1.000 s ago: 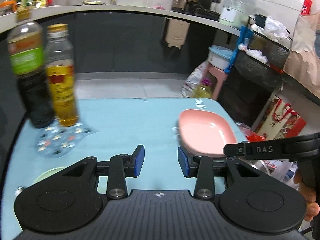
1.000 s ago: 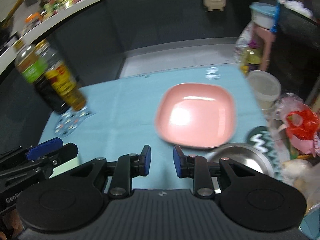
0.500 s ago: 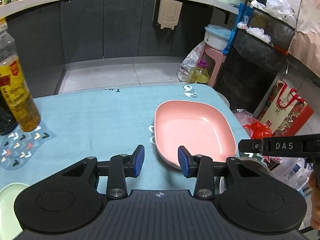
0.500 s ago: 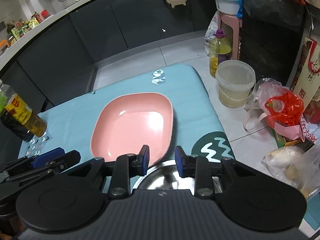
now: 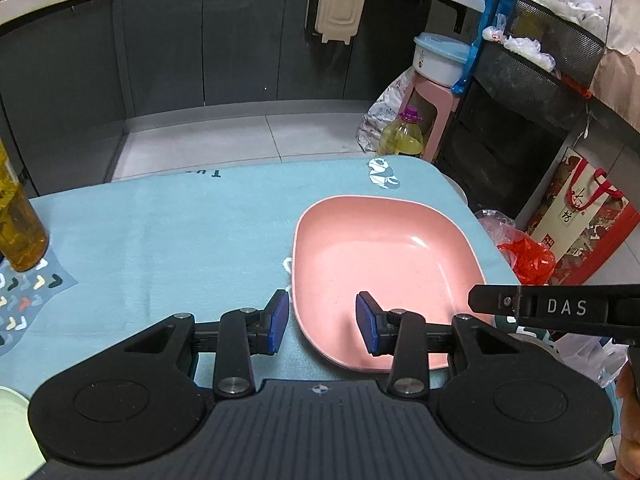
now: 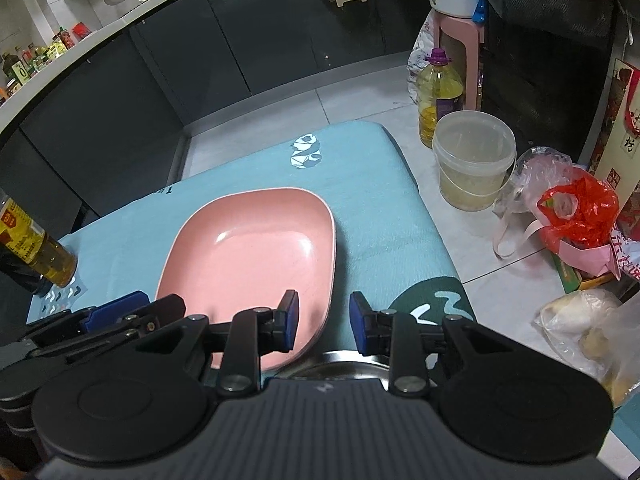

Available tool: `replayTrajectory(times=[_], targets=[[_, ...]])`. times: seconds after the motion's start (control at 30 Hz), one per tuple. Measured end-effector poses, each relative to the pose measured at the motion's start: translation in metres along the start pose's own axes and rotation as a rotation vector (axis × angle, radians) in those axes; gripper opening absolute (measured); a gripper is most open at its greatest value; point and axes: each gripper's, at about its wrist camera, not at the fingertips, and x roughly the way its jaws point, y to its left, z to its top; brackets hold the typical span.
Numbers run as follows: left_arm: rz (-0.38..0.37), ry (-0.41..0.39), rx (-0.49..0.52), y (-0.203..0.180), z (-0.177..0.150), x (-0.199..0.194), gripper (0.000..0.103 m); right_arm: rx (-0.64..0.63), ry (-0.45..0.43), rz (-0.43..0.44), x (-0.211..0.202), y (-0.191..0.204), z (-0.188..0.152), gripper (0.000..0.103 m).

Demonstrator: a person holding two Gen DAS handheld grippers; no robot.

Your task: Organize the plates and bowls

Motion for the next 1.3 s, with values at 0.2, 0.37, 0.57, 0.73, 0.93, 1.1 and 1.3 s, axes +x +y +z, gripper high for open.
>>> replayTrajectory(times=[0.2, 0.37, 0.57, 0.73, 0.93, 1.1, 1.3], targets=[[0.009, 0.024, 0.002, -0.003, 0.0, 0.012, 0.035, 0.003, 0.017, -0.004, 0.007, -0.002, 0.0, 0.029], [0.007, 0.048, 0.014, -0.003, -0.002, 0.02, 0.032, -0.01, 0.041, 0.008, 0.014, 0.0, -0.002, 0.019], [0.004, 0.032, 0.029, 0.002, -0.003, 0.014, 0.021, -0.031, 0.022, -0.003, 0.011, 0.006, -0.003, 0.014], [0.0, 0.006, 0.025, 0.006, -0.001, -0.003, 0.021, -0.041, 0.001, 0.012, -0.004, 0.014, -0.004, 0.014], [0.005, -0.013, 0.027, 0.016, -0.003, -0.033, 0.021, -0.059, -0.027, 0.043, -0.028, 0.029, -0.009, 0.014], [0.006, -0.045, 0.017, 0.033, -0.013, -0.067, 0.021, -0.082, -0.044, 0.084, -0.048, 0.049, -0.017, 0.015], [0.059, -0.083, 0.009, 0.059, -0.029, -0.111, 0.021, -0.144, -0.046, 0.136, -0.061, 0.085, -0.031, 0.014]])
